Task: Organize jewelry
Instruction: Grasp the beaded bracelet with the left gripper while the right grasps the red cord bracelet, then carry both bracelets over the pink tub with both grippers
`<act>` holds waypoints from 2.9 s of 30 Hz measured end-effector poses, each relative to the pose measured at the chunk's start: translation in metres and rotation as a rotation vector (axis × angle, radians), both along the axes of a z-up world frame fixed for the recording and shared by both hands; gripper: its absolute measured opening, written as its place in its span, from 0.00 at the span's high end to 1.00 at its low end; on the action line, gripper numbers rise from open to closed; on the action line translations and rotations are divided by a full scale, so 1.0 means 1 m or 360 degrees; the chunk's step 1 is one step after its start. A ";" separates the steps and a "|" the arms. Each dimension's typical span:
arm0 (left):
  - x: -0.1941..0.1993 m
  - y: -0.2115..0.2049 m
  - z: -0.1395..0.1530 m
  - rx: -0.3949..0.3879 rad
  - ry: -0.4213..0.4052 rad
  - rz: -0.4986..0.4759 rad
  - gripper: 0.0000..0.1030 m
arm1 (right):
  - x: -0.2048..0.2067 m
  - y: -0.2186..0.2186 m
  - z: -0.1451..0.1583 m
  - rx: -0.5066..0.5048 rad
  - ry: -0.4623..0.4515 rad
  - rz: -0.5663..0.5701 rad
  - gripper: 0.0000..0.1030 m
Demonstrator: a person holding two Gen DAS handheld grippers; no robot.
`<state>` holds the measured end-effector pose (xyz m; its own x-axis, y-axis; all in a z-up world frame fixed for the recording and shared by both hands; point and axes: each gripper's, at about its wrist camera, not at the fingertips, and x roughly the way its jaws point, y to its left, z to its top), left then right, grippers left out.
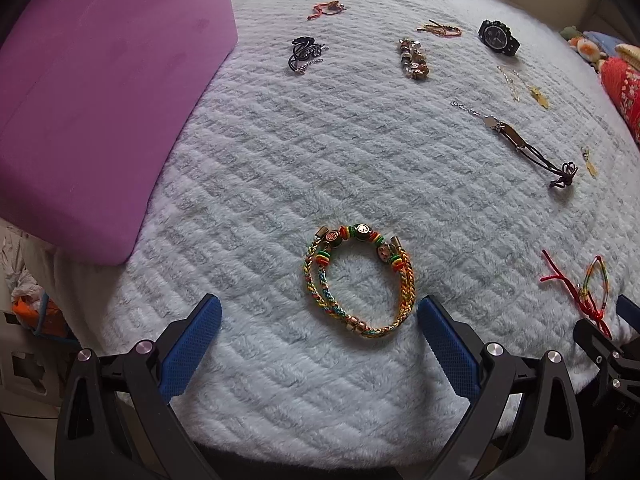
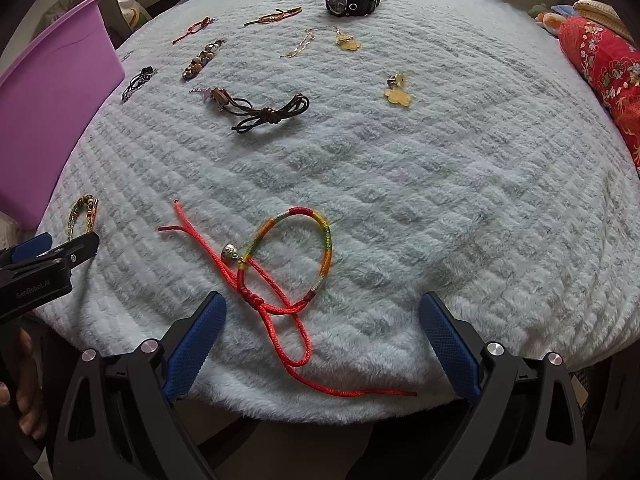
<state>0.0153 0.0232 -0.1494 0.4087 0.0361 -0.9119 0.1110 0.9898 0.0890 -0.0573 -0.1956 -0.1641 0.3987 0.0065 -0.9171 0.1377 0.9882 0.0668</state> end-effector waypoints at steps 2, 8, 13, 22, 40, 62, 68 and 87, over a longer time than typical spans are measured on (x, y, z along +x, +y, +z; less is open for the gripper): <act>0.002 0.000 -0.002 -0.0010 -0.0001 0.0012 0.05 | 0.000 0.002 -0.001 -0.0021 0.0001 0.0007 0.09; 0.002 -0.001 -0.004 0.0020 -0.0024 0.0024 0.05 | 0.001 0.004 -0.001 -0.0061 0.0009 0.0003 0.10; 0.001 -0.003 -0.003 0.0027 -0.0034 0.0049 0.06 | 0.002 0.009 0.001 -0.0103 0.0019 -0.0001 0.15; -0.008 -0.007 0.001 -0.0041 -0.0066 -0.0001 0.30 | 0.001 0.015 0.007 -0.0139 -0.0008 0.0039 0.42; -0.014 -0.002 0.024 -0.0258 -0.0101 -0.0067 0.92 | -0.002 0.017 0.028 0.0006 -0.0068 0.0083 0.97; -0.006 0.015 0.148 -0.0397 -0.0280 -0.0129 0.92 | 0.022 0.048 0.154 0.0083 -0.0417 0.0208 0.97; 0.003 0.040 0.195 -0.0389 -0.0393 -0.0094 0.92 | 0.045 0.082 0.196 0.0118 -0.0538 0.0331 0.97; 0.048 0.188 0.241 -0.0166 -0.0529 0.0242 0.92 | 0.123 0.249 0.245 0.0263 -0.0626 0.0826 0.97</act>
